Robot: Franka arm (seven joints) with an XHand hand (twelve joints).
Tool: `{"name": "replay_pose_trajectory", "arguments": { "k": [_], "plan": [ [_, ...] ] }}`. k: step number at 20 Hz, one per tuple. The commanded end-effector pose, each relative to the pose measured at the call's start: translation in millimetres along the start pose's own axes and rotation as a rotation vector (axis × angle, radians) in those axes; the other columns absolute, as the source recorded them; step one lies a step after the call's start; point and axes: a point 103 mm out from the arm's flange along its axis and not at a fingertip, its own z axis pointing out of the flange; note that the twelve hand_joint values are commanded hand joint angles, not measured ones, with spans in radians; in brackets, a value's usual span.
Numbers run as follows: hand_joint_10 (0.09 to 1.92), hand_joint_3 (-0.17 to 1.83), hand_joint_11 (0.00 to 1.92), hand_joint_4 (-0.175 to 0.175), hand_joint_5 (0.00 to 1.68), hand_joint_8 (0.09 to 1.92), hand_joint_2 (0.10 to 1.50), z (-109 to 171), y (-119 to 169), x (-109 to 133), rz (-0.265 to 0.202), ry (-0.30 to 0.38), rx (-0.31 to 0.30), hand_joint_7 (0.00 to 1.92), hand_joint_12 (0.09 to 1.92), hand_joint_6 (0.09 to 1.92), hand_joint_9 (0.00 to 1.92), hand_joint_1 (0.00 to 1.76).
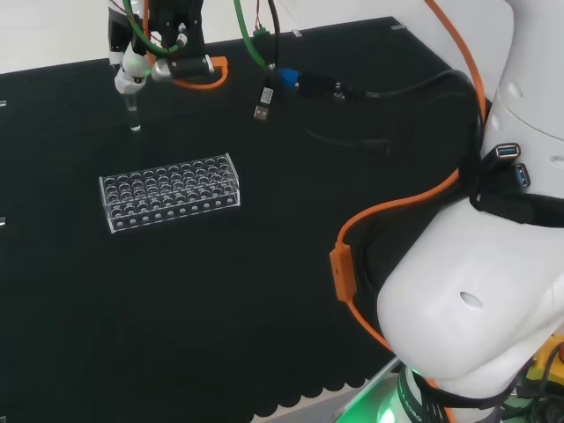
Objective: Shake the test tube.
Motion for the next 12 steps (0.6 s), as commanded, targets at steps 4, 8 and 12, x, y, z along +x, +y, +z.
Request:
{"name": "replay_pose_trajectory", "arguments": {
  "k": [4, 8, 12],
  "plan": [
    [0.54, 0.52, 0.45, -0.175, 1.23, 0.62, 0.73, -8, -15, -17, 0.061, -0.003, 0.016, 1.29, 1.39, 0.66, 1.16, 1.31],
    [0.54, 0.52, 0.46, -0.175, 1.23, 0.62, 0.73, 0, -11, 33, -0.048, 0.019, 0.032, 1.29, 1.39, 0.66, 1.17, 1.31],
    [0.54, 0.52, 0.46, -0.175, 1.23, 0.62, 0.73, 6, -14, 75, -0.144, 0.042, 0.051, 1.30, 1.39, 0.65, 1.17, 1.31]
  ]
}}
